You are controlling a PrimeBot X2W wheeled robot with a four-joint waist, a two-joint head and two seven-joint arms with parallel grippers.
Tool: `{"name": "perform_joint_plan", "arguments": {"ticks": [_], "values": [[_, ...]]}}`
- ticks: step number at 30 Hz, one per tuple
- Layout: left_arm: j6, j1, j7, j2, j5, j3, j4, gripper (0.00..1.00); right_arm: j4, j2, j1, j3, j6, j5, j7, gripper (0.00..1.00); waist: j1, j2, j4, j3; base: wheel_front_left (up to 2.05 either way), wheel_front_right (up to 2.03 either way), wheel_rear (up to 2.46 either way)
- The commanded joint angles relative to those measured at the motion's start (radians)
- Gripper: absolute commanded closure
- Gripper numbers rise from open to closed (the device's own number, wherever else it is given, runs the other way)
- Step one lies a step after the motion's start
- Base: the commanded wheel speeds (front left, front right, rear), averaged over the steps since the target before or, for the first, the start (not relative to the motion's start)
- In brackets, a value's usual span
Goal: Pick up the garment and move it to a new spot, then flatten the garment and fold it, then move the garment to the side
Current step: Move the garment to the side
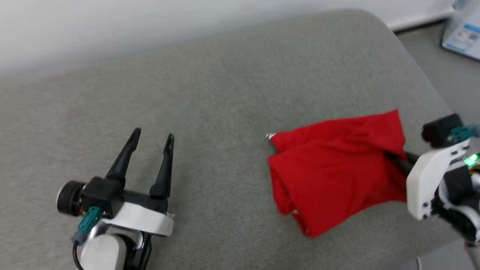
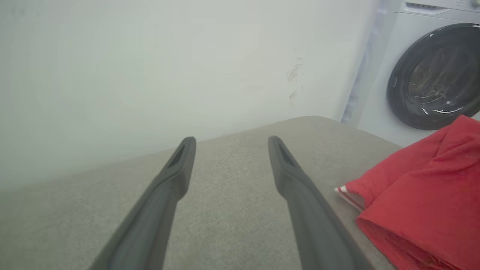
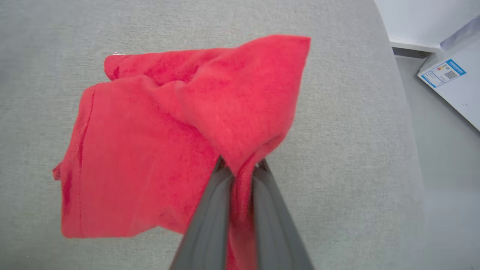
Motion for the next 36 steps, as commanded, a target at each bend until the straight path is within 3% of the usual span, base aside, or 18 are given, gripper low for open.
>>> {"name": "perform_joint_plan", "arguments": {"ticks": [1, 8, 18, 25, 26, 27, 28, 36], "values": [[-0.003, -0.019, 0.002, 0.009, 0.009, 0.000, -0.010, 0.00, 0.008, -0.006, -0.029, -0.008, -0.001, -0.008, -0.010, 1.00, 0.0000, 0.0000, -0.069, 0.092, 0.00, 0.00, 0.00], [-0.020, -0.101, 0.035, 0.044, 0.033, -0.042, -0.087, 0.00, 0.154, -0.048, -0.169, -0.106, -0.001, -0.045, -0.077, 1.00, 0.0000, 0.0000, -0.061, 0.224, 0.00, 0.00, 0.00], [-0.037, -0.228, 0.076, 0.084, 0.037, -0.090, -0.168, 0.00, 0.359, -0.094, -0.321, -0.357, -0.001, -0.156, -0.167, 1.00, 0.0000, 0.0000, 0.039, 0.384, 0.00, 0.00, 0.00], [-0.040, -0.268, 0.065, 0.088, 0.034, -0.105, -0.183, 0.00, 0.464, -0.053, -0.350, -0.521, -0.001, -0.257, -0.227, 1.00, 0.0000, 0.0000, 0.083, 0.428, 0.00, 0.00, 0.00], [-0.040, -0.270, 0.062, 0.086, 0.033, -0.107, -0.181, 0.00, 0.477, -0.044, -0.353, -0.543, -0.001, -0.274, -0.241, 0.93, 0.0000, 0.0000, 0.088, 0.430, 0.00, 0.00, 0.00], [-0.040, -0.271, 0.059, 0.085, 0.031, -0.110, -0.178, 0.00, 0.494, -0.025, -0.357, -0.566, -0.001, -0.286, -0.252, 0.76, 0.0000, 0.0000, 0.091, 0.431, 0.00, 0.00, 0.00], [-0.040, -0.271, 0.058, 0.085, 0.030, -0.111, -0.175, 0.00, 0.507, -0.015, -0.355, -0.575, -0.001, -0.315, -0.261, 0.00, 0.0000, 0.0000, 0.094, 0.431, 0.00, 0.00, 0.00], [-0.028, -0.254, 0.038, 0.076, 0.021, -0.118, -0.140, 0.00, 0.520, 0.044, -0.354, -0.688, -0.001, -0.466, -0.400, 0.00, 0.0000, 0.0000, 0.119, 0.385, 0.00, 0.00, 0.00]]}}
